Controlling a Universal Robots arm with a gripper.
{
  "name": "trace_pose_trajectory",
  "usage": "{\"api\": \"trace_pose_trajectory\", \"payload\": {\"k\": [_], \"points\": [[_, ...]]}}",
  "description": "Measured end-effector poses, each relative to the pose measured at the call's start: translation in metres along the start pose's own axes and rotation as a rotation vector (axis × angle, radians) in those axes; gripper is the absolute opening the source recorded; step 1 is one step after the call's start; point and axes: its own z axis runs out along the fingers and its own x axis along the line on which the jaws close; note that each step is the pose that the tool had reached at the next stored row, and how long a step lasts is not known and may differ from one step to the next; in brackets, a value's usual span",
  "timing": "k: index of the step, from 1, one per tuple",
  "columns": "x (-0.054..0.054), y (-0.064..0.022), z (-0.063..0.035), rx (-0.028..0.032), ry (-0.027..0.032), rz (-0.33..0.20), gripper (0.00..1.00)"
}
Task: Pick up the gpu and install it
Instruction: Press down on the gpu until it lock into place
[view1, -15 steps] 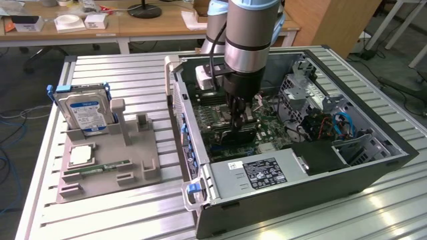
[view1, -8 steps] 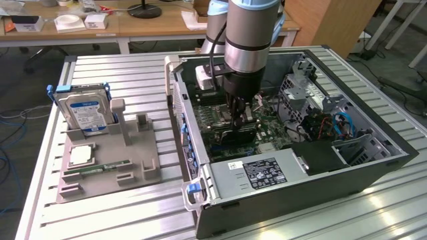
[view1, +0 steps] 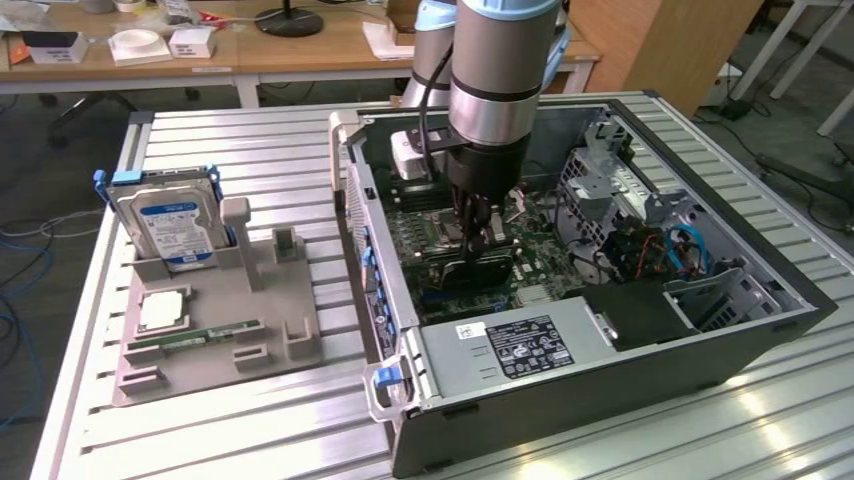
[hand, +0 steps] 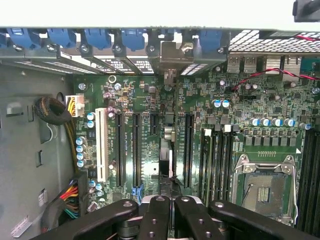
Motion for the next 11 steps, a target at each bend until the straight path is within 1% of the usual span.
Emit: {"api": "trace_pose_trajectory", "payload": {"k": [5, 7, 8, 9, 10, 11], "points": [[0.0, 0.0, 0.0, 0.0, 0.0, 0.0, 0.1], [0.0, -0.0001, 0.0, -0.0061, -0.0001, 0.0, 0.1], [0.0, 0.0001, 0.0, -0.0134, 0.0, 0.0, 0.1], [0.0, 0.0002, -0.0001, -0.0275, 0.0004, -0.001, 0.1], [-0.0001, 0.0002, -0.0001, -0.0451, 0.0004, -0.001, 0.1], [0.0, 0.0002, -0.0001, -0.0609, 0.0007, -0.001, 0.1]]}}
